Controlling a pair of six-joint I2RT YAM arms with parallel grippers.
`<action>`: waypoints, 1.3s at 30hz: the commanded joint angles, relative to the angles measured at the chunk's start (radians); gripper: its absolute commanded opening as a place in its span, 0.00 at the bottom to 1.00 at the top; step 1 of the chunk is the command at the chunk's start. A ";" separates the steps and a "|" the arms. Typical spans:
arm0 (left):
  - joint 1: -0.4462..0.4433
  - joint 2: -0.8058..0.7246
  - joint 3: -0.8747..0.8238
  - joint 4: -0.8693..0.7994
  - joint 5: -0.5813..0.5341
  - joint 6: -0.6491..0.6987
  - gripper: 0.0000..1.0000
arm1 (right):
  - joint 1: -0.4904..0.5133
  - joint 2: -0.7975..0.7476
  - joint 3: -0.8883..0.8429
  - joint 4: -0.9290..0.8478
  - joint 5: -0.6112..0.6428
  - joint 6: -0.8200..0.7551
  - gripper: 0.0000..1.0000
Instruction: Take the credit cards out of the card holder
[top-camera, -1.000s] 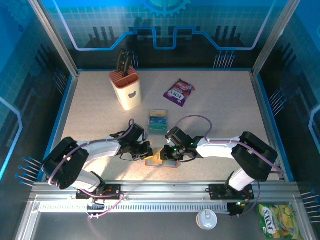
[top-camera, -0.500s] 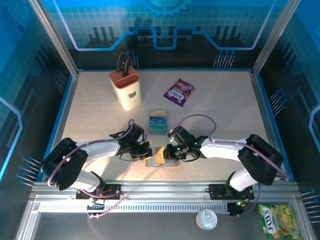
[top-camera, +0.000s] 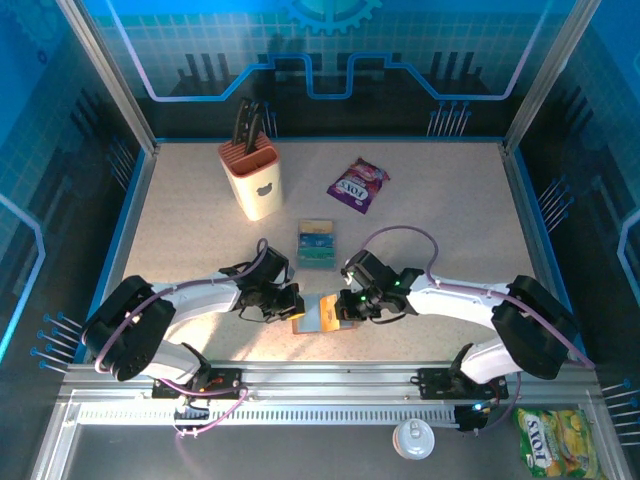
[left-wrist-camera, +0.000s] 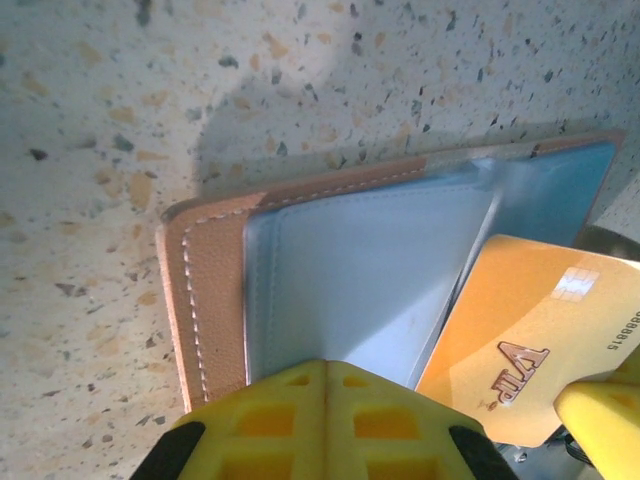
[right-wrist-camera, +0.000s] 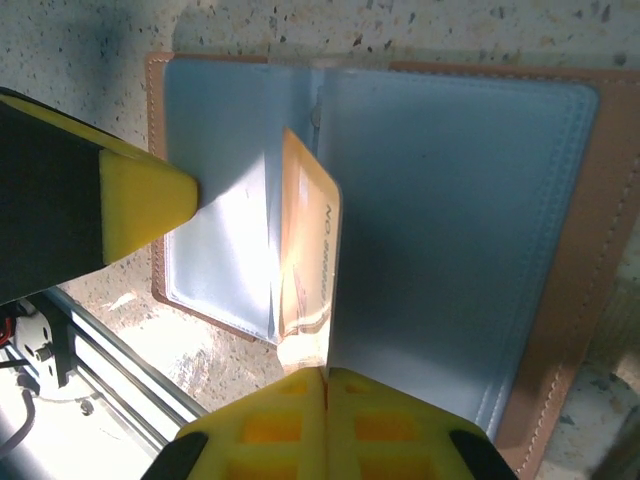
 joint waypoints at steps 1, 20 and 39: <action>-0.004 0.016 0.019 -0.046 -0.024 0.031 0.00 | -0.011 -0.003 0.029 -0.069 0.033 -0.025 0.05; -0.007 0.095 0.056 0.010 0.010 0.025 0.00 | 0.036 0.138 0.150 -0.133 0.056 -0.029 0.04; -0.020 0.049 0.120 -0.136 -0.105 0.086 0.00 | 0.039 0.065 0.168 -0.231 0.141 -0.021 0.00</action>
